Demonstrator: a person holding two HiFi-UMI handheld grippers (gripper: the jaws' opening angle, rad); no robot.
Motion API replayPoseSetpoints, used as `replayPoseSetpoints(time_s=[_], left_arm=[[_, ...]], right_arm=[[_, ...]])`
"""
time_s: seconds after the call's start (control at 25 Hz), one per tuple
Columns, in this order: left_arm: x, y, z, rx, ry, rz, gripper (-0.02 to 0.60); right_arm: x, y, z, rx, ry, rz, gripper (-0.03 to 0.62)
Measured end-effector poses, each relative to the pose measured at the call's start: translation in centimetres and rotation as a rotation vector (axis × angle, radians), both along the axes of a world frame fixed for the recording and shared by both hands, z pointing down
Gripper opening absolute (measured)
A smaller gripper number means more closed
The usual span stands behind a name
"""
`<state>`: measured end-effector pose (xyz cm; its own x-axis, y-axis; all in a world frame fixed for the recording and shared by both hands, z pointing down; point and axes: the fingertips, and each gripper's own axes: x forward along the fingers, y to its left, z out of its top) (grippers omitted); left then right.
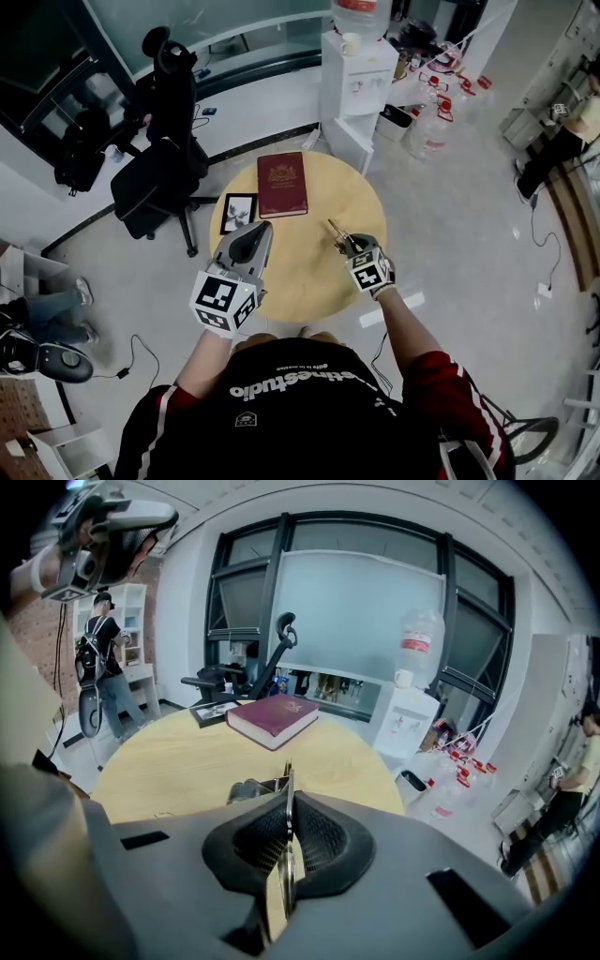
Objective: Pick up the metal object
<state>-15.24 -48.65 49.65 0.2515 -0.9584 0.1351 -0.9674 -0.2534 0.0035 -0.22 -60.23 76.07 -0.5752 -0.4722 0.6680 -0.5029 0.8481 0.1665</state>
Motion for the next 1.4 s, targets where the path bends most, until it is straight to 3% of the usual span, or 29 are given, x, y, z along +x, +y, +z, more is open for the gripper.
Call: replayPoseSetpoints(time_s=[0.4,1.08,1.4], left_arm=[[0.7,0.2,-0.9,0.013,0.023,0.053,0.017],[-1.6,2.2,-4.4,0.036,0.104,0.106,0.017],[-1.4,3.6,-5.3,0.046,0.065,0.151,0.017]], right_arm=[[0.5,1.5,-5.8,0.006,-0.136,0.119,0.028],[-1.0,9.0,-17.9,0.065,-0.268,0.189,0.028],[1.0,11.5,-22.1,0.066,-0.373,0.295,0.028]])
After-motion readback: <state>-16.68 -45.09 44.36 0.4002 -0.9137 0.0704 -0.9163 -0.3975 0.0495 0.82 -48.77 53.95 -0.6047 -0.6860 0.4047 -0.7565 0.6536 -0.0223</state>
